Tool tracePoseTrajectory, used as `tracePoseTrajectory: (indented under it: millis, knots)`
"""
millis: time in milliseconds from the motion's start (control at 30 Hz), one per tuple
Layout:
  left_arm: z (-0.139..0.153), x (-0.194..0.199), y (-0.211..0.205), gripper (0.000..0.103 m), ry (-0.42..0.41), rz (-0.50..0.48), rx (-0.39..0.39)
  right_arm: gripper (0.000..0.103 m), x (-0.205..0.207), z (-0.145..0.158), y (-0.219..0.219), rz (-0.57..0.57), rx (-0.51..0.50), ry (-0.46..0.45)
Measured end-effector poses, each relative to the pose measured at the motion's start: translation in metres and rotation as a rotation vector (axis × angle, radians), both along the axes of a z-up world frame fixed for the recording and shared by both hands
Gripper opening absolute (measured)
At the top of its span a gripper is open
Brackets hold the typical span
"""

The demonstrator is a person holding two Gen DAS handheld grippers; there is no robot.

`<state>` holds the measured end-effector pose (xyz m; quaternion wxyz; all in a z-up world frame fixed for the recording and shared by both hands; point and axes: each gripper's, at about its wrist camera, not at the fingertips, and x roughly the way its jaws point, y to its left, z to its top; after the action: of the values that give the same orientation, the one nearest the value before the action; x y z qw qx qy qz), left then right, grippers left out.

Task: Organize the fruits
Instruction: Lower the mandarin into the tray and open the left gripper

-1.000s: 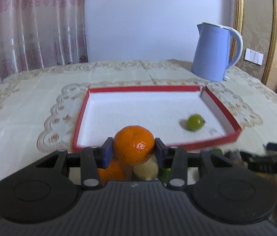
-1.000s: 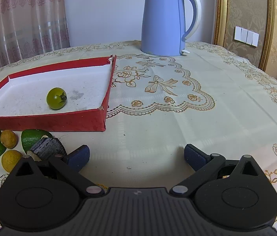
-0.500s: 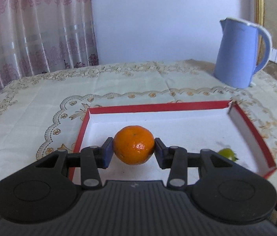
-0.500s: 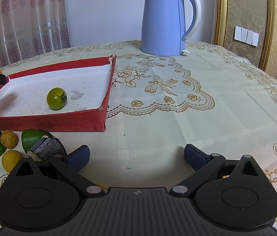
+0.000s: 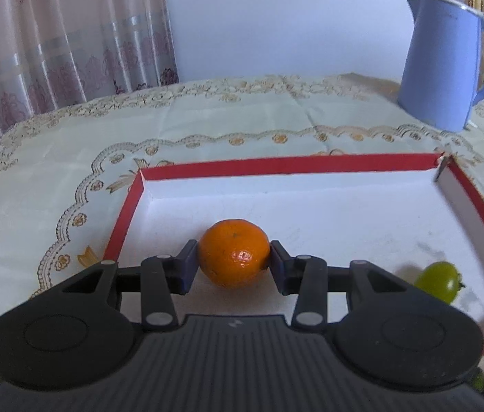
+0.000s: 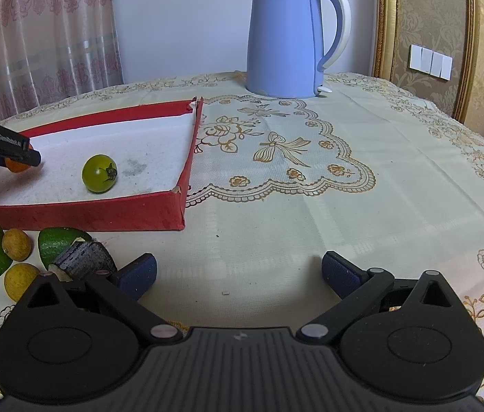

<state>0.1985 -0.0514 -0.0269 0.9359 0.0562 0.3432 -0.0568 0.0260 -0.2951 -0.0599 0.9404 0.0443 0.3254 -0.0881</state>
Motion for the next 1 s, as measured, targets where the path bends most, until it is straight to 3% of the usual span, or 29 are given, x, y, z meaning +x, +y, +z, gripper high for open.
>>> tracePoseTrajectory:
  millis: [367,433,567,700,867,1000]
  knots:
    - [-0.004,0.0,-0.004,0.042,-0.011,-0.002,0.029,0.103,0.0,0.0,0.0,0.0,-0.002,0.001]
    - [-0.004,0.0,-0.004,0.054,-0.014,0.006,0.033,0.103,0.0,0.0,0.0,0.0,-0.002,0.001]
    - [-0.003,-0.001,-0.004,0.061,-0.021,0.007,0.04,0.103,0.0,0.0,0.0,0.0,-0.002,0.001]
    - [0.0,-0.006,-0.005,0.08,-0.044,-0.001,0.059,0.103,0.0,0.0,0.0,0.0,-0.002,0.001]
    - [0.022,-0.027,0.004,0.084,-0.098,-0.016,0.058,0.103,0.0,0.0,0.0,0.0,-0.002,0.001]
    - [0.044,-0.061,0.032,0.09,-0.156,-0.003,0.015,0.103,0.0,0.0,0.0,0.0,-0.002,0.001]
